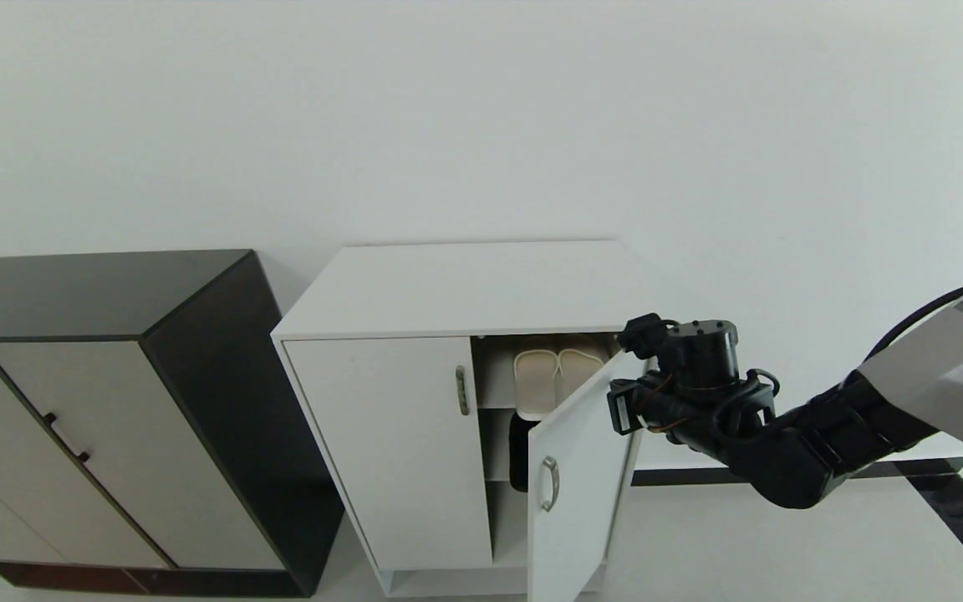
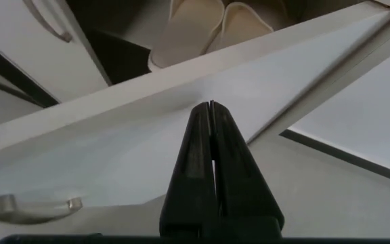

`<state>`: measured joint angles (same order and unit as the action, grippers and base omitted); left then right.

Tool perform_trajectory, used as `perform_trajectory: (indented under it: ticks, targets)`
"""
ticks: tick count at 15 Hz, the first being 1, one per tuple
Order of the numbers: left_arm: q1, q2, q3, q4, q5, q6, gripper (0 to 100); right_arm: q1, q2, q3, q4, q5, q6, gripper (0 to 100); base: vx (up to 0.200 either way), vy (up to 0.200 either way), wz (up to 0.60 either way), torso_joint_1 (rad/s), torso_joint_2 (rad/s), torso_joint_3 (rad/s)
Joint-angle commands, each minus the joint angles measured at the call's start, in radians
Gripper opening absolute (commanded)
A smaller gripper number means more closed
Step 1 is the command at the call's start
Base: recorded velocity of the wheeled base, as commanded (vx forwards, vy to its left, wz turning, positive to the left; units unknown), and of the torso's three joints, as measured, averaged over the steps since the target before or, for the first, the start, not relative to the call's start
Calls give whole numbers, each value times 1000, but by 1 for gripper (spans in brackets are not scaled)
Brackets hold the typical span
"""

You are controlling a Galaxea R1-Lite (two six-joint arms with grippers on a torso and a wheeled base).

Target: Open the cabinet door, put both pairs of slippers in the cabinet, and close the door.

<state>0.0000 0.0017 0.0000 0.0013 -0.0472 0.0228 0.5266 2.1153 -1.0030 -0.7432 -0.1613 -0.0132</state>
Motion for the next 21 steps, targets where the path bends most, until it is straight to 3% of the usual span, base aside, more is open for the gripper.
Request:
perform_trajectory:
  ticks: [1, 8, 21]
  targets:
    - [0, 0, 0, 0, 0, 0, 0, -13, 38, -20, -2, 0, -1, 0, 0, 0, 0, 0, 0, 0]
    - [0, 0, 0, 0, -2, 0, 0, -42, 135, -128, -61, 0, -1, 0, 0, 0, 0, 0, 0, 0]
    - [0, 0, 0, 0, -2, 2, 0, -76, 166, -175, -61, -4, -1, 0, 0, 0, 0, 0, 0, 0]
